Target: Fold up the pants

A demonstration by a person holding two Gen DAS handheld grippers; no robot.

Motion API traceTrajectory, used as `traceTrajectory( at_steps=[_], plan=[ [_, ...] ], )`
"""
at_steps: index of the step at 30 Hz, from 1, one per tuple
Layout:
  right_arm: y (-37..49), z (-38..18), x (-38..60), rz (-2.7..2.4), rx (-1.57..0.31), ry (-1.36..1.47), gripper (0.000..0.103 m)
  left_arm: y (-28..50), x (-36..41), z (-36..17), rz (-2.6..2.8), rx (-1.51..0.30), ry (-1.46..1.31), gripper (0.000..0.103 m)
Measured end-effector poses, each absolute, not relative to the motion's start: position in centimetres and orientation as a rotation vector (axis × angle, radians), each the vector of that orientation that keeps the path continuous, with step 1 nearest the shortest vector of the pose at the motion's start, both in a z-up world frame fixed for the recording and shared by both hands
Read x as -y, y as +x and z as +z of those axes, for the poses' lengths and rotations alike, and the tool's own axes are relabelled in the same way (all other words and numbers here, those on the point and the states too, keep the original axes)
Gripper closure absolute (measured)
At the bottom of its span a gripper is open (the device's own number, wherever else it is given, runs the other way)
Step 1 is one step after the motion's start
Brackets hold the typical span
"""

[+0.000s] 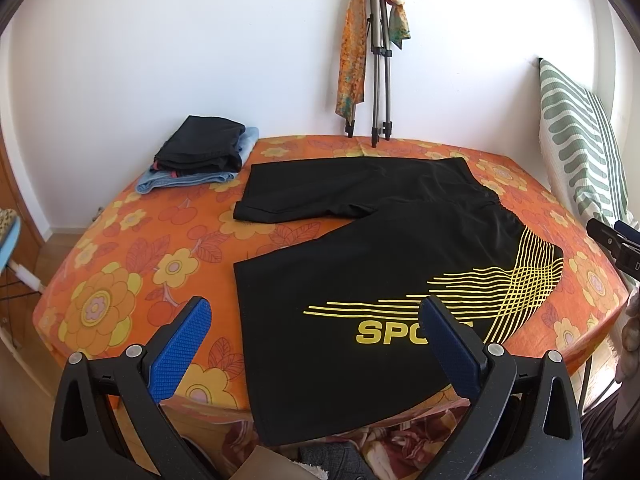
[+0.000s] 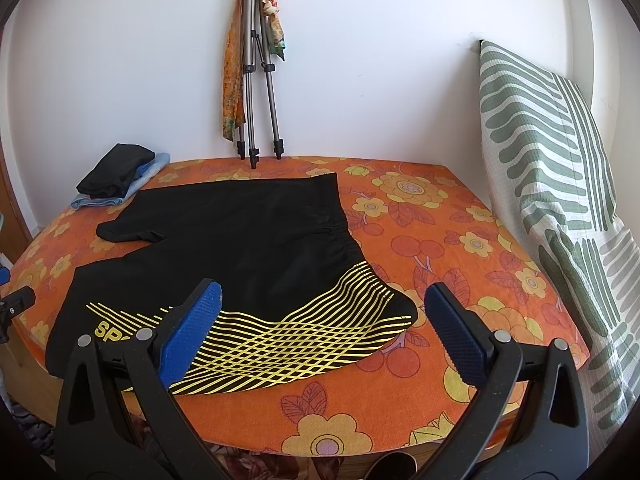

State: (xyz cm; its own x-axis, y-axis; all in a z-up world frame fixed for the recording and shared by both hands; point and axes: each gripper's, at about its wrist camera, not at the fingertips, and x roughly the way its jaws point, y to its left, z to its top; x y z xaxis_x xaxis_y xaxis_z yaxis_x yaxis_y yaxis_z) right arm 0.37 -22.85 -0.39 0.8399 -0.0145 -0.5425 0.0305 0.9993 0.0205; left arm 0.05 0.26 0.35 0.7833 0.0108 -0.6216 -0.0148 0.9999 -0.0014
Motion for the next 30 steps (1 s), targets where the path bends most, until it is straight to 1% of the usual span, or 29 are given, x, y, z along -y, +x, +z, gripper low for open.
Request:
traceTrajectory(
  at_steps=[23,30],
  plan=[
    [0.2,-0.7,22.9,-0.028,-0.577,0.029,0.000,0.1,-0.6,0.2,0.000,-0.671,-0.017,0.000],
    [0.4,-1.2,24.5,-0.028,-0.606,0.078,0.000,0.1,-0.8,-0.3,-0.027,-0.692,-0.022,0.000]
  ],
)
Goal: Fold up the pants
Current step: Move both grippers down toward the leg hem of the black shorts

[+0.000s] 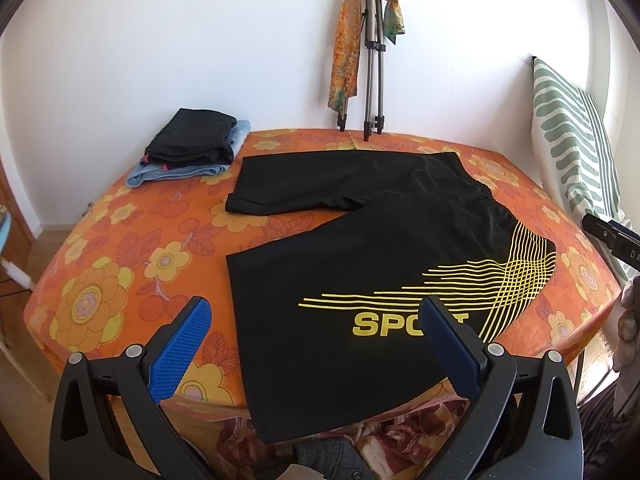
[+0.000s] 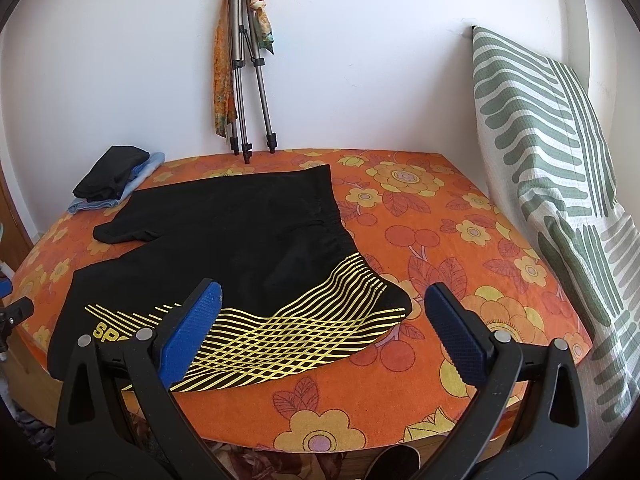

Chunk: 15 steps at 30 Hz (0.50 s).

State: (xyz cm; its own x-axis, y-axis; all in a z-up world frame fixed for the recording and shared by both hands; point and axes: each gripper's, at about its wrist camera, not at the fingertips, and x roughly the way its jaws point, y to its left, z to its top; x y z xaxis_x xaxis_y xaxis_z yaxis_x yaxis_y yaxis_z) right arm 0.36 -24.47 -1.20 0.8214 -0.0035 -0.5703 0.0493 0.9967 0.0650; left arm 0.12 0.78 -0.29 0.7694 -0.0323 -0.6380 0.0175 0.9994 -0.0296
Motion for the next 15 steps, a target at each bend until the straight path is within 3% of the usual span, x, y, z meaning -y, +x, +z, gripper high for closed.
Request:
traceTrajectory(
  at_steps=[7,15],
  plan=[
    [0.7,-1.1,26.2,-0.040,-0.631,0.141,0.000,0.0,-1.2,-0.6,-0.033,-0.693,-0.025,0.003],
    [1.3,-0.7,28.3,-0.075,-0.655,0.194,0.000,-0.4,-2.9,-0.9,-0.015,-0.711,-0.012,0.016]
  ],
)
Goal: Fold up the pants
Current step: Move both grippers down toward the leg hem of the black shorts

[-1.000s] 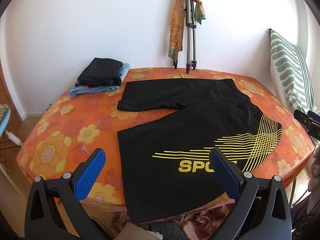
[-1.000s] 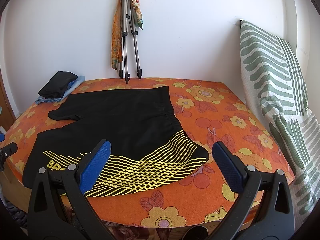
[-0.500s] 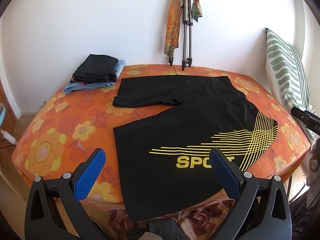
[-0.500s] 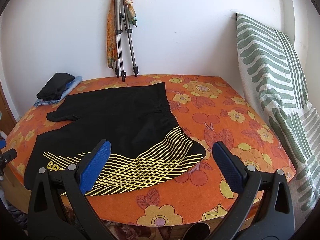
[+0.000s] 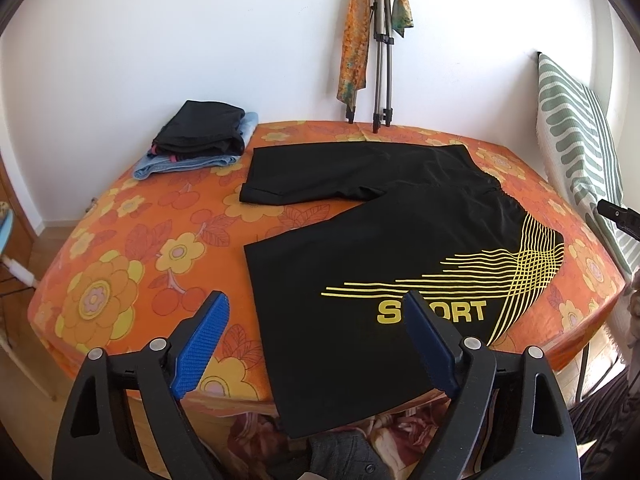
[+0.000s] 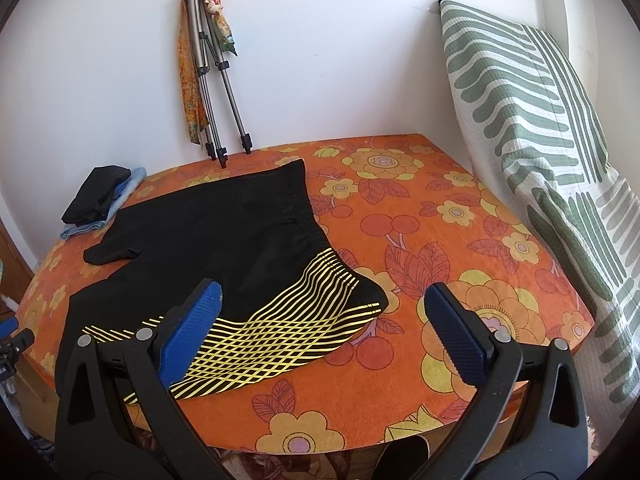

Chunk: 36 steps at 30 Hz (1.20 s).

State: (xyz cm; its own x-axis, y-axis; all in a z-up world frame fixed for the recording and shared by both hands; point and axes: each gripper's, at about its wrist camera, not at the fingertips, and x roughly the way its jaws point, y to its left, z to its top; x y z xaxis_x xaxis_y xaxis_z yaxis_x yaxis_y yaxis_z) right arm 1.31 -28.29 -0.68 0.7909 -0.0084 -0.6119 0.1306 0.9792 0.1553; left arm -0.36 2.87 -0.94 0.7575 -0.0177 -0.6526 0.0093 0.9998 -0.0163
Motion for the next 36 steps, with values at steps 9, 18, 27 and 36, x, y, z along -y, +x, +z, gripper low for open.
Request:
traceTrajectory(
  at_steps=[9,18,27,36],
  plan=[
    [1.8,-2.2,30.7,-0.124,-0.723,0.234,0.012,-2.0,-4.9,-1.6,-0.042,-0.755,0.067,0.036],
    [2.5,-3.6,32.3,-0.143,-0.778,0.298,0.012,-4.2,-3.9,-4.3,-0.175,-0.839,0.241,0.037],
    [7.1,-4.1,35.3,-0.037,-0.899,0.408,0.012,-4.0,-4.2,-5.8,-0.245,-0.908,0.258,0.047],
    [13.5,-6.8,35.4,0.040,-1.053,0.269,0.024,-3.6,-3.1,-6.1,-0.290,-0.903,0.261,0.049]
  ],
)
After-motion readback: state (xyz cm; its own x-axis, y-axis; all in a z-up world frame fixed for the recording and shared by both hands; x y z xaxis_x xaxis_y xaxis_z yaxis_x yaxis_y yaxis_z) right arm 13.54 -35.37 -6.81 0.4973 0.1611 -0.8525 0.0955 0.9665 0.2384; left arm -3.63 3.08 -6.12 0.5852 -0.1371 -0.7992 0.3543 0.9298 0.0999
